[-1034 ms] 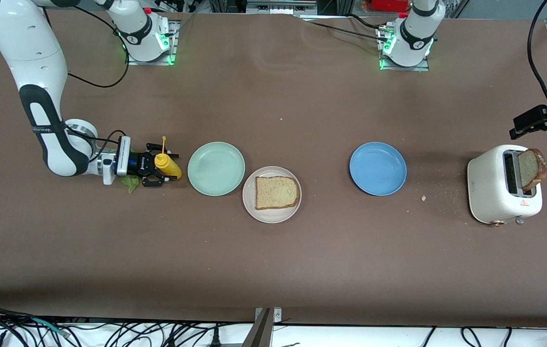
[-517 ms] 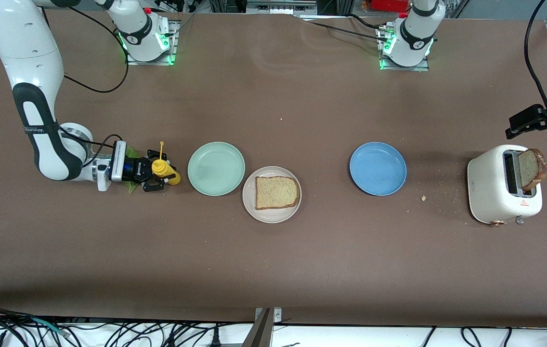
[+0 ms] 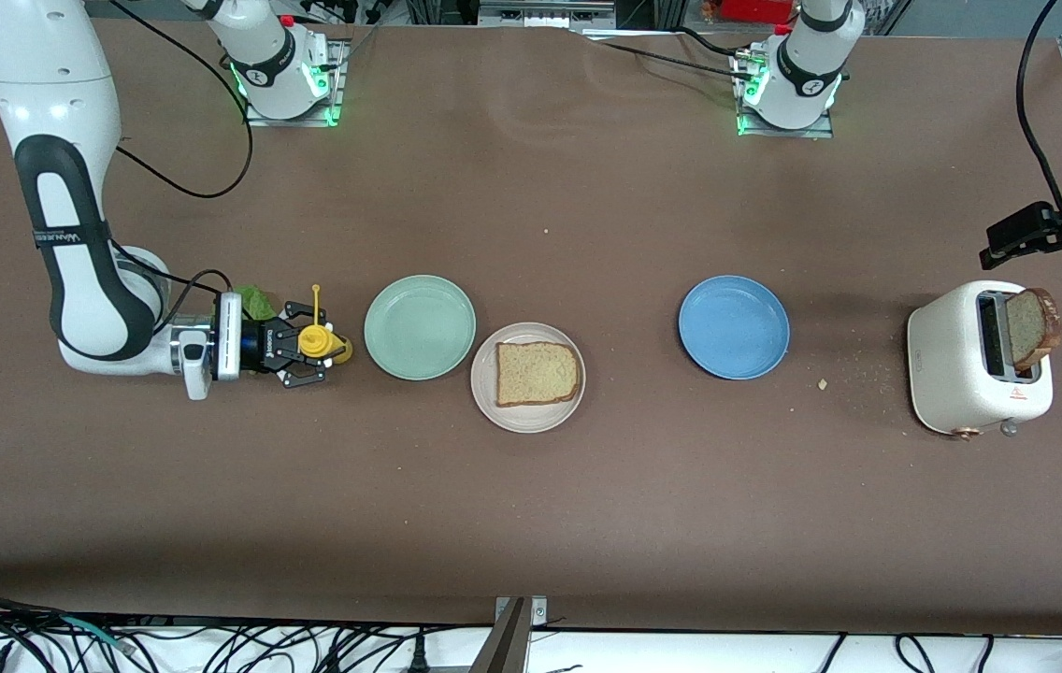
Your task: Make sandwich in beige plate with both arms
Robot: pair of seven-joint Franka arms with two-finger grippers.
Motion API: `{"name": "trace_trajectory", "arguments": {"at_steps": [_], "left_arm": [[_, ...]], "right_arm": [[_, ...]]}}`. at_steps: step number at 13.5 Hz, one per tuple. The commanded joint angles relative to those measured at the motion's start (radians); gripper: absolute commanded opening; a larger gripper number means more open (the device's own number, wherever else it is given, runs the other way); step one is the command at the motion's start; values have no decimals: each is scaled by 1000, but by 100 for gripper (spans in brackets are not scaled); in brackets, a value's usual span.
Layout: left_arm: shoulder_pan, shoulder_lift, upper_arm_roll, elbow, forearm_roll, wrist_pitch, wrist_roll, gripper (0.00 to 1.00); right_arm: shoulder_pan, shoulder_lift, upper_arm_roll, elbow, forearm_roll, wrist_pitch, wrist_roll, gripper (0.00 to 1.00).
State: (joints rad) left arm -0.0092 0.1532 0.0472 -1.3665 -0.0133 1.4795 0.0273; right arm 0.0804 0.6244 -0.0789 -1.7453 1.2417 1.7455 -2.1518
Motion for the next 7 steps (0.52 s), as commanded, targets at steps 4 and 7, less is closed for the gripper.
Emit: {"name": "trace_trajectory", "arguments": {"at_steps": [4,7], "left_arm": [[-3,-15,-1,-3,13,-16,19,100],[-2,-15,-4,-5,15,-16,19,100]], "right_arm": [[180,-20,-4,209,-290,196,470,0],[269,-15,-4,289,-558,267,740,0]]}}
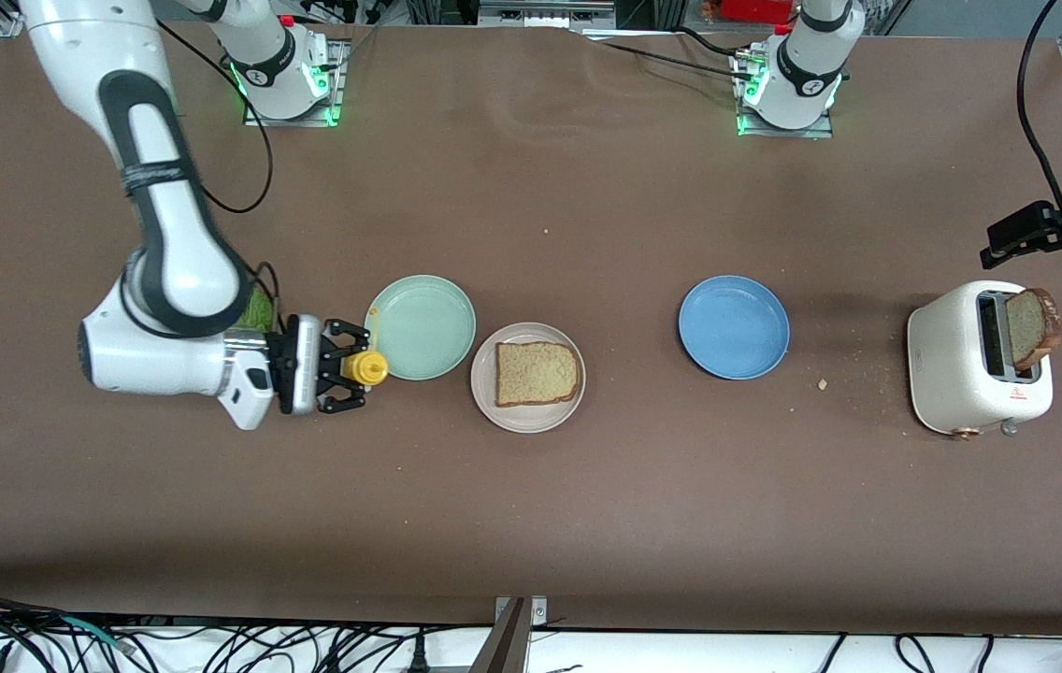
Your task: Make sandwich in beige plate with both arms
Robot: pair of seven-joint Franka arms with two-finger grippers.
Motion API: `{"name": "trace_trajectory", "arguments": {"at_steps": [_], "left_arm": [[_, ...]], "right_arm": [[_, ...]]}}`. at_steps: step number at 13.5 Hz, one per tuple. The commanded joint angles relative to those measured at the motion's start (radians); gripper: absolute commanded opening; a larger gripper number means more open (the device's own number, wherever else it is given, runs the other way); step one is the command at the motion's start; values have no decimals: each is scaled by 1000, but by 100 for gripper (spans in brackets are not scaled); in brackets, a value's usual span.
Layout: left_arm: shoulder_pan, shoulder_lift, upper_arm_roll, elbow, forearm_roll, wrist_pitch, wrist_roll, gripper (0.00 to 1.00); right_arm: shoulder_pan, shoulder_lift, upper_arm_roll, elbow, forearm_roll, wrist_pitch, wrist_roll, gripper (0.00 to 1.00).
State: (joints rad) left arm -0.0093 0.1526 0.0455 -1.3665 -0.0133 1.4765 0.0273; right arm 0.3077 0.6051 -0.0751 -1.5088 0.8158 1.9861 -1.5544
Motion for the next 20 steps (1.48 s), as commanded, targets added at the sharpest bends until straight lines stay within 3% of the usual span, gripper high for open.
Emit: {"name": "trace_trajectory", "arguments": {"at_steps": [1,7,11,14,19,20], "left_arm": [[-1,-15,-7,-5,24,-13,17,100],[0,-19,-16,-9,21,-13,17,100],[9,-16,-15,-9,21,-10,19,100],[8,-13,-16,-20,26,-8,14,100],[8,-8,-16,-20,27,-8,14,100],[8,-8,-16,-20,27,-8,16,100]], "right_arm": [[69,4,-8,67,-224,34,222,0],[221,10,-6,90,-816,33,661,0],[325,36,-9,90,-1108,28,889,0],[457,88,-9,88,-1430,22,1063,0],[599,194,-14,87,-1708,-87,1238,0],[613,203,-14,87,-1725,-93,1249,0]]}}
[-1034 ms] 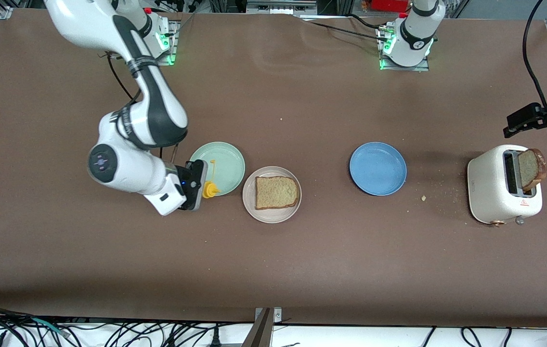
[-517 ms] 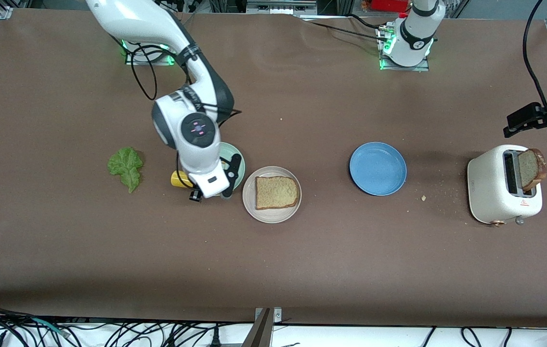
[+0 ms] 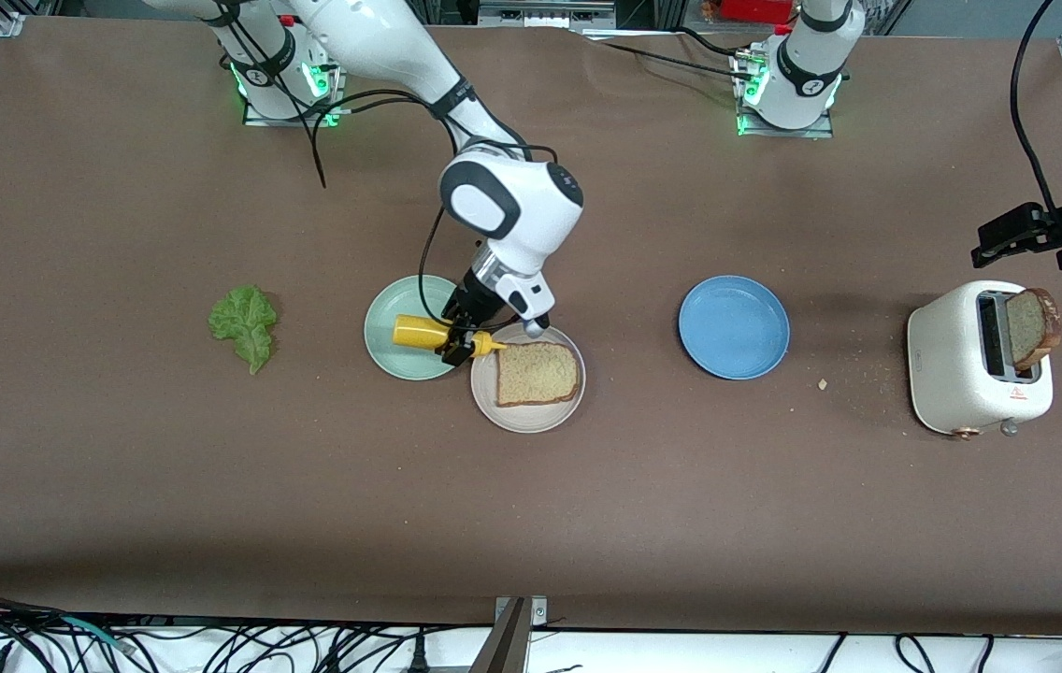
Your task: Make sandwich in beige plate with both arms
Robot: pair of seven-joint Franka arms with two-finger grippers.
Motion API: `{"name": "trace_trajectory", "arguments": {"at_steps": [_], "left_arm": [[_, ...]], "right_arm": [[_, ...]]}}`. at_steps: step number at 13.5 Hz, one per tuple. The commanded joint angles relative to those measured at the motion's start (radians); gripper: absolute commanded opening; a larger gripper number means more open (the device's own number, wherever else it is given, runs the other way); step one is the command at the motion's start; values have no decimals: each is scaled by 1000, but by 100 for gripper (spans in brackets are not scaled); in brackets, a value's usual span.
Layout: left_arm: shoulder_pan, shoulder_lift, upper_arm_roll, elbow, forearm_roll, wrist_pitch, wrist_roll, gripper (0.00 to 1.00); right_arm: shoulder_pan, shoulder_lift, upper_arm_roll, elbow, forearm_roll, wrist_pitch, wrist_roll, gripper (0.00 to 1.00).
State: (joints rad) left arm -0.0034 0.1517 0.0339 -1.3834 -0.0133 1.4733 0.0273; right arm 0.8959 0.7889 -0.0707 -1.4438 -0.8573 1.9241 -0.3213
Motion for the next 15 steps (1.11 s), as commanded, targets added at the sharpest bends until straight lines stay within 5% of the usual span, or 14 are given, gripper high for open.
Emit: {"name": "trace_trajectory", "arguments": {"at_steps": [1,8,15], "left_arm": [[2,-6,-5,-3,27,-2,16,100],[3,-4,-5,-3,29,-1,16,100],[31,25,3,-6,32,-2,20,100]], "right_arm": [[23,20,-18,23,-55,-31,11,0],[-4,0,-20,57,-28,-30,-14,0],[-141,-180,-27,102,378,-31,-312,0]]}}
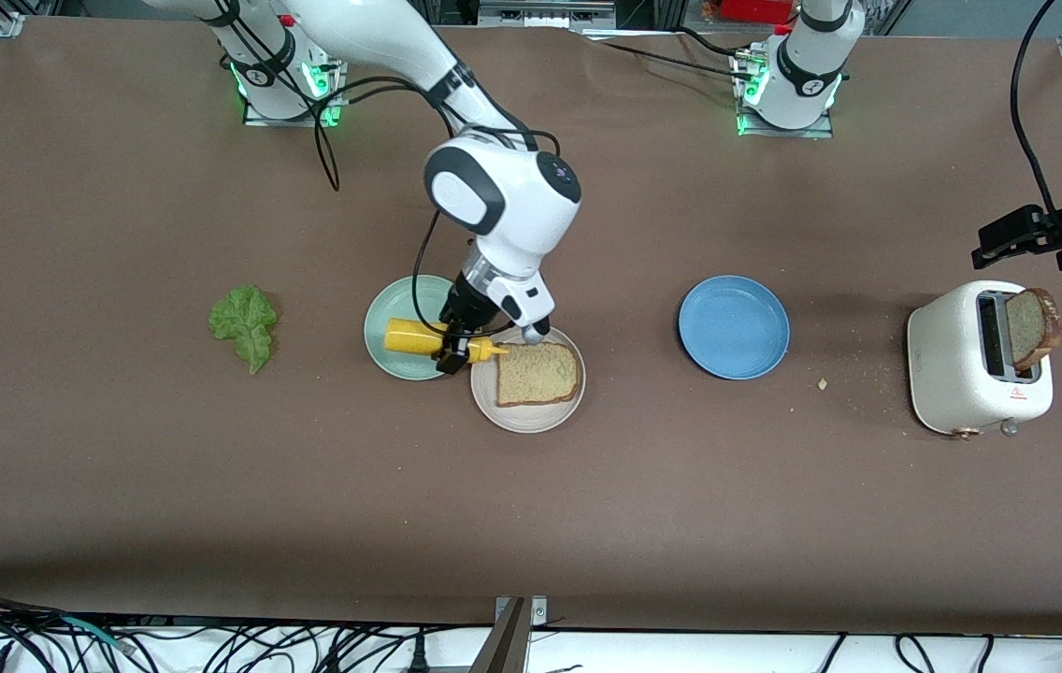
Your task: Make sandwich in beige plate with both arms
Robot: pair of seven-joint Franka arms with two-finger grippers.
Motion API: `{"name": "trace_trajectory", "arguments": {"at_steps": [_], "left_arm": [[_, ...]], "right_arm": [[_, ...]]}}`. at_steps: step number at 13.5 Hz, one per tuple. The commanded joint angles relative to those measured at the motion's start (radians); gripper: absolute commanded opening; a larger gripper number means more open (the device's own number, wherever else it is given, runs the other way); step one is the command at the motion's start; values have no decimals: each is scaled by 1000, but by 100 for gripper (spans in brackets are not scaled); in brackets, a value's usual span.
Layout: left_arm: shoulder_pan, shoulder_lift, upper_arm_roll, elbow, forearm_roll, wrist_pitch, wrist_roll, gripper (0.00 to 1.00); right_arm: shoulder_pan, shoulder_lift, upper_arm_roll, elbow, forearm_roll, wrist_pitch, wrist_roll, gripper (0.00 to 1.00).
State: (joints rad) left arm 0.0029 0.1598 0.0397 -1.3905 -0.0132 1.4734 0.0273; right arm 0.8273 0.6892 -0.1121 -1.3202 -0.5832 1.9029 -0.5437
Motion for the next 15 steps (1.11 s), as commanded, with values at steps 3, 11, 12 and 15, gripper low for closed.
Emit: {"name": "trace_trajectory", "arguments": {"at_steps": [3,11,12,15], "left_arm": [[80,53,-3,1,32,8,86,100],[167,76,-4,-157,121,218,261,100],[184,84,-4,-171,113,237,285,100],[216,87,-6,-241,108,309,321,100]], "right_arm": [[-186,-131,14,-22,346,-7,-220,0],[-468,-163,12,-105,963,-8,-704,0],[-488,-165,12,-129,1018,-10,-773,0],[-562,-174,12,-223,1211,-10,-989,0]]}}
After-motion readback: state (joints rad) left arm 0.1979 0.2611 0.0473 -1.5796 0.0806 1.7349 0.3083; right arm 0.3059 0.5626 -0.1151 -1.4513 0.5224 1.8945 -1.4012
